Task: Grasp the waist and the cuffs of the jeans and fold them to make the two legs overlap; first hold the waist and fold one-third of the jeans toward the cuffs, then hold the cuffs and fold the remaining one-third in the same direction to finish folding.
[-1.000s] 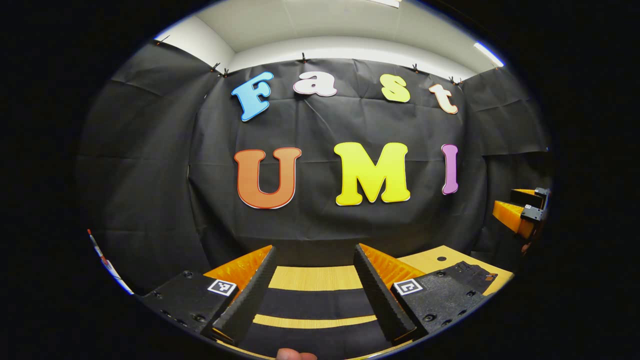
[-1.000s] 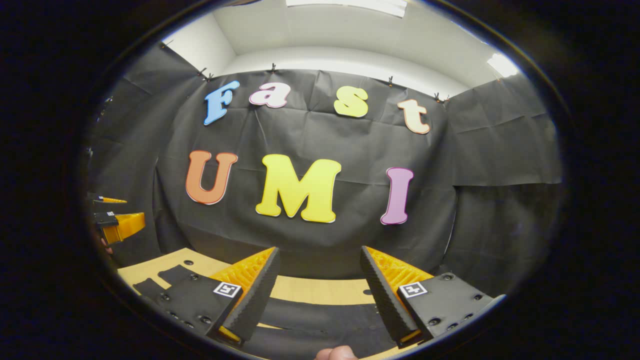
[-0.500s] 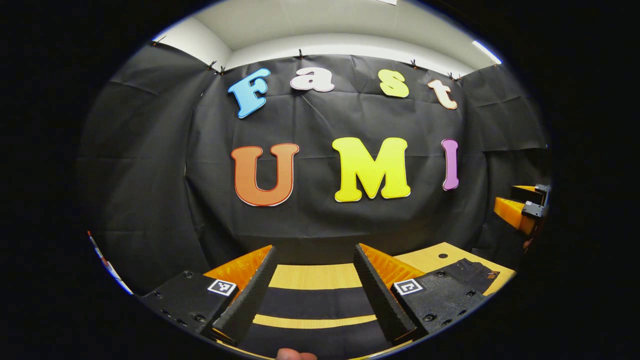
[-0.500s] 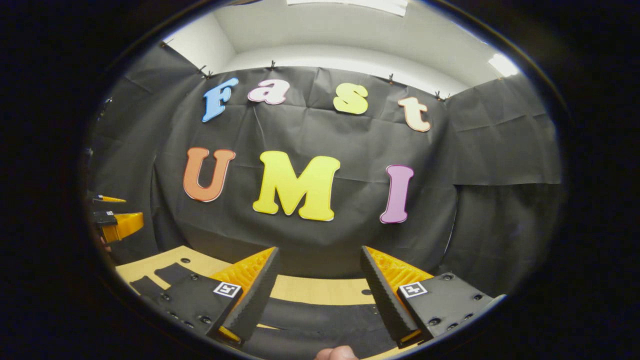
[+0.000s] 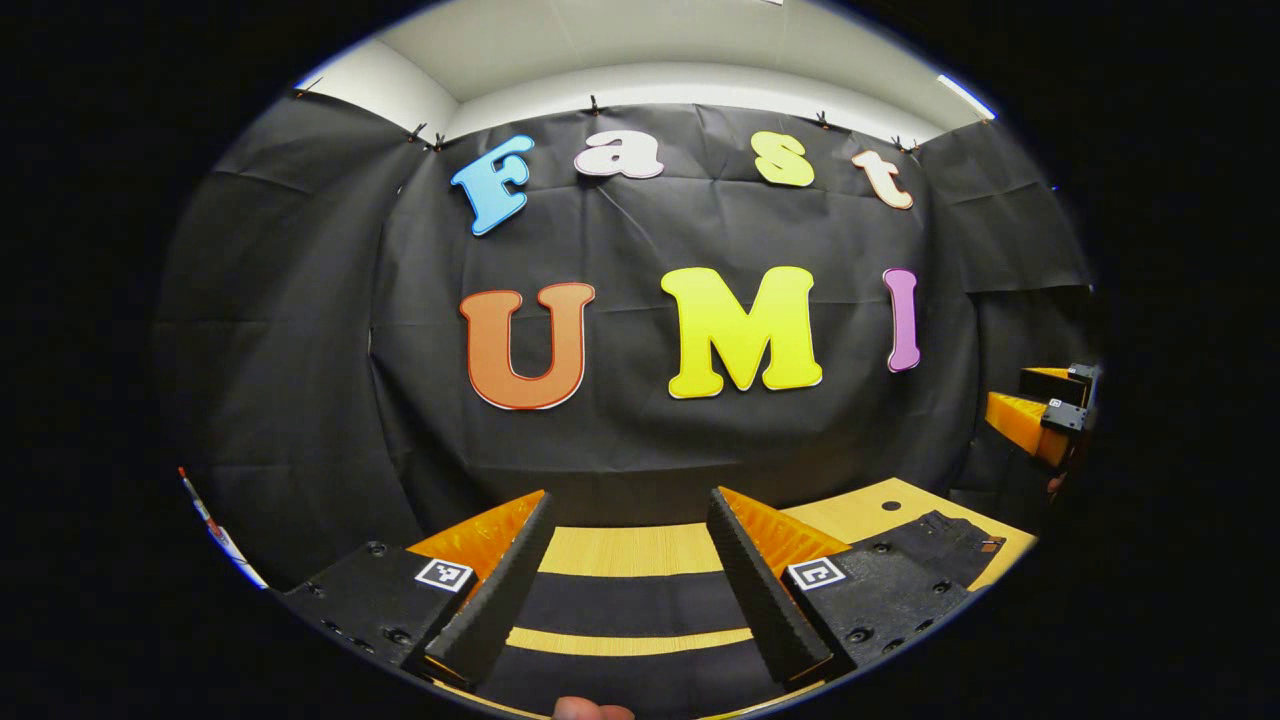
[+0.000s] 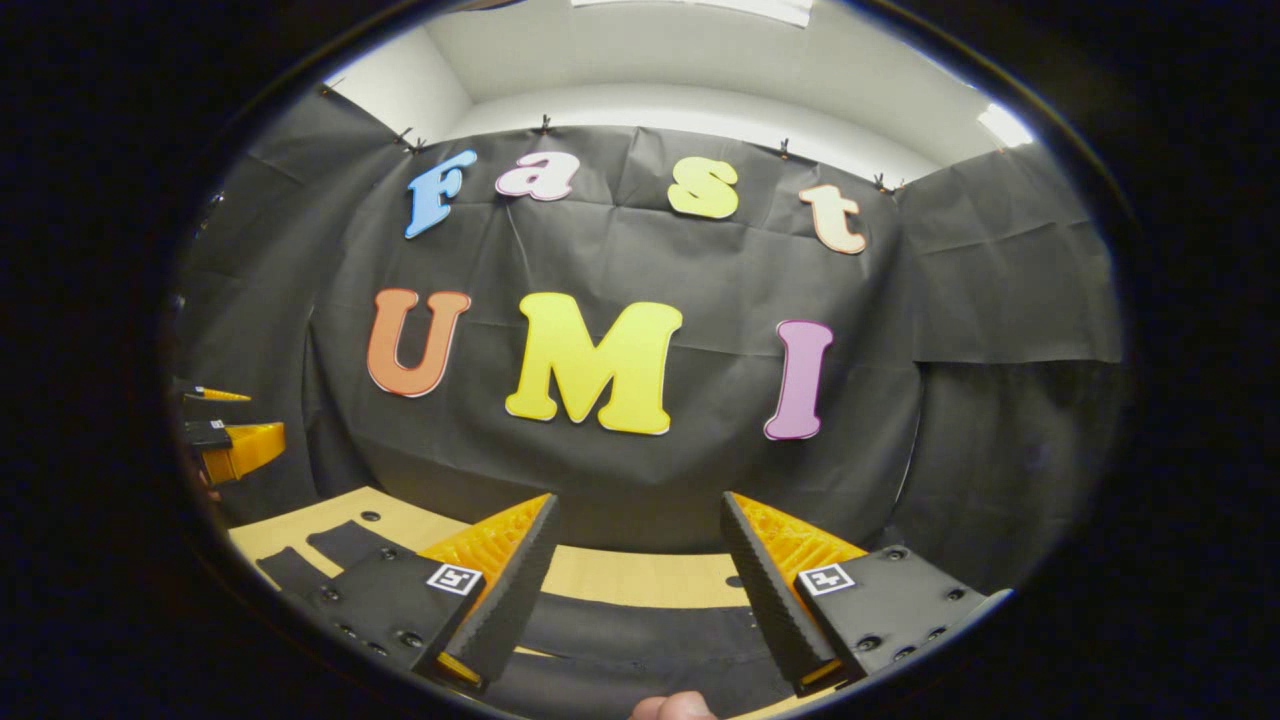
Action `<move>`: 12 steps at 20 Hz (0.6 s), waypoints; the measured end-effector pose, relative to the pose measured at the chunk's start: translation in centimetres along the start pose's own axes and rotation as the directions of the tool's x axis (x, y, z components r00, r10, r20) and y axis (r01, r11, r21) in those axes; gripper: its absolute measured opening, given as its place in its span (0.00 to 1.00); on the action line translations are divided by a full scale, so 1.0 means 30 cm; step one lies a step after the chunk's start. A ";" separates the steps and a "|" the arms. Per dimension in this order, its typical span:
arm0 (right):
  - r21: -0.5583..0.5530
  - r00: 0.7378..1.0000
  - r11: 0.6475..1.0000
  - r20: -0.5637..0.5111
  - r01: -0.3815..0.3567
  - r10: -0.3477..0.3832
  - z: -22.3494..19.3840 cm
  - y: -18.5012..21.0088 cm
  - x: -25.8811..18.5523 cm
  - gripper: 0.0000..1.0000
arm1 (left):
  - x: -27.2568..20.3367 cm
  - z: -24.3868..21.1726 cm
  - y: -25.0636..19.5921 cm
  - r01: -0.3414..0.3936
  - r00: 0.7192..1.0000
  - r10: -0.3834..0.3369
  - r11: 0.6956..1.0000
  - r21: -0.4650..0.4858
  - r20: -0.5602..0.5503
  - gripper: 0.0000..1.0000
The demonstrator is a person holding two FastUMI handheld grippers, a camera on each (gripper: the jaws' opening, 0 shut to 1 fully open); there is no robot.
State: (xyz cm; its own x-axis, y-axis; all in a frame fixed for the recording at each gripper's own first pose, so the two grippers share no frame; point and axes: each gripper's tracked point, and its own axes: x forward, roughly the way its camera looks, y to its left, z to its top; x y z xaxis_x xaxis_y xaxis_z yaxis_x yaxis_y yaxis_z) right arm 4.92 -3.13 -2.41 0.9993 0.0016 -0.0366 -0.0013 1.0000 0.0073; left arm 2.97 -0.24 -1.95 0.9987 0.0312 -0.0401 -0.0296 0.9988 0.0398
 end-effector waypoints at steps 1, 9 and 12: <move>0.000 1.000 1.000 0.000 0.000 0.000 -0.005 -0.006 0.001 0.99 | 0.003 0.003 -0.003 -0.002 1.000 0.002 1.000 -0.002 -0.002 0.98; 0.009 0.995 0.997 -0.071 0.074 -0.073 -0.116 -0.246 0.039 0.99 | 0.021 -0.108 0.074 -0.100 0.991 0.094 0.994 -0.049 -0.097 0.98; 0.054 0.983 0.992 -0.148 0.117 -0.108 -0.212 -0.405 0.046 0.98 | -0.002 -0.199 0.193 -0.204 0.965 0.186 0.976 -0.082 -0.182 0.98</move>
State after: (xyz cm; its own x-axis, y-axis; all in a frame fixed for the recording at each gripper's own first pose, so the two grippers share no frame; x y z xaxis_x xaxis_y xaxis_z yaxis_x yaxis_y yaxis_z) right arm 6.07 -15.22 -8.90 0.9772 -0.1050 -0.1848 0.1173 0.9915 0.0570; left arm 2.48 5.77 -7.66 0.9511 0.2232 -0.2134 -0.2358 0.9712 -0.0351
